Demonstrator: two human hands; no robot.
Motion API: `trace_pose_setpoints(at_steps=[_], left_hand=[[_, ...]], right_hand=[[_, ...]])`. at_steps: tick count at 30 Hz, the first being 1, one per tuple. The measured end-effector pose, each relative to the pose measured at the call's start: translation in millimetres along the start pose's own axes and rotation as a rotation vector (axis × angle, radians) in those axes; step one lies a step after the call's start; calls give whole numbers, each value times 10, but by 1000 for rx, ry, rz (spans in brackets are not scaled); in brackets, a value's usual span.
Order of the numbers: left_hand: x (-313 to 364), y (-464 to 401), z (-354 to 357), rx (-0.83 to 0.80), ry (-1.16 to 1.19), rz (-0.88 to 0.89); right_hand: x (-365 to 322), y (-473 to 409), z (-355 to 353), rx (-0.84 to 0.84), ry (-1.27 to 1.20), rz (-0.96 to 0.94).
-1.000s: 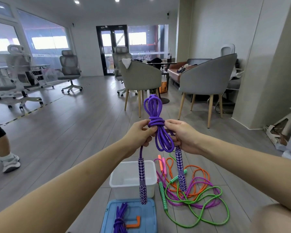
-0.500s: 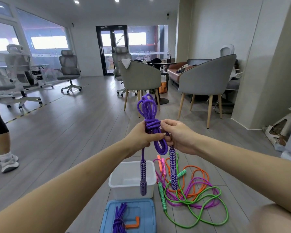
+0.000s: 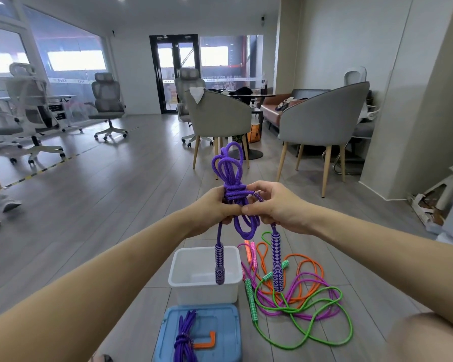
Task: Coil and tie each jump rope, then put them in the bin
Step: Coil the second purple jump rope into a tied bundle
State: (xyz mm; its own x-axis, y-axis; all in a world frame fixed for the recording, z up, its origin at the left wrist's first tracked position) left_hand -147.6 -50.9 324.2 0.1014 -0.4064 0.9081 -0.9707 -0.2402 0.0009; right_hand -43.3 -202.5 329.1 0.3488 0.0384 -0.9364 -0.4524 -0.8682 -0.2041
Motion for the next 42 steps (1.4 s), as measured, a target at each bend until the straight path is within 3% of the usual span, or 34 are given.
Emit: trace_pose_setpoints(at_steps=[22, 28, 37, 42], left_hand=[[14, -8, -33, -4, 9, 7], [11, -25, -54, 17, 14, -2], [-22, -15, -111, -66, -159, -108], [33, 39, -78, -163, -86, -129]], right_hand=[[2, 19, 14, -28, 276, 14], [-16, -15, -26, -38, 183, 35], [50, -20, -29, -93, 251, 77], [96, 11, -79, -148, 171, 89]])
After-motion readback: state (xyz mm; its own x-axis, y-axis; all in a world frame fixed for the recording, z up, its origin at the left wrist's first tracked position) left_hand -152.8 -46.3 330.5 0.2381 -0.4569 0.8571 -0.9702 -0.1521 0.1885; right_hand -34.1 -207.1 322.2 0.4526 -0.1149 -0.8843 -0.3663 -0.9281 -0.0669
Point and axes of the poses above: each hand's wrist, its own y-axis away from the middle knuckle, its own z-axis out of the palm, x = y × z, the point moved 2 cm from there along -y, towards the middle knuckle, and after that the axes turned 6 degrees about -z, right-handed, at the moved point
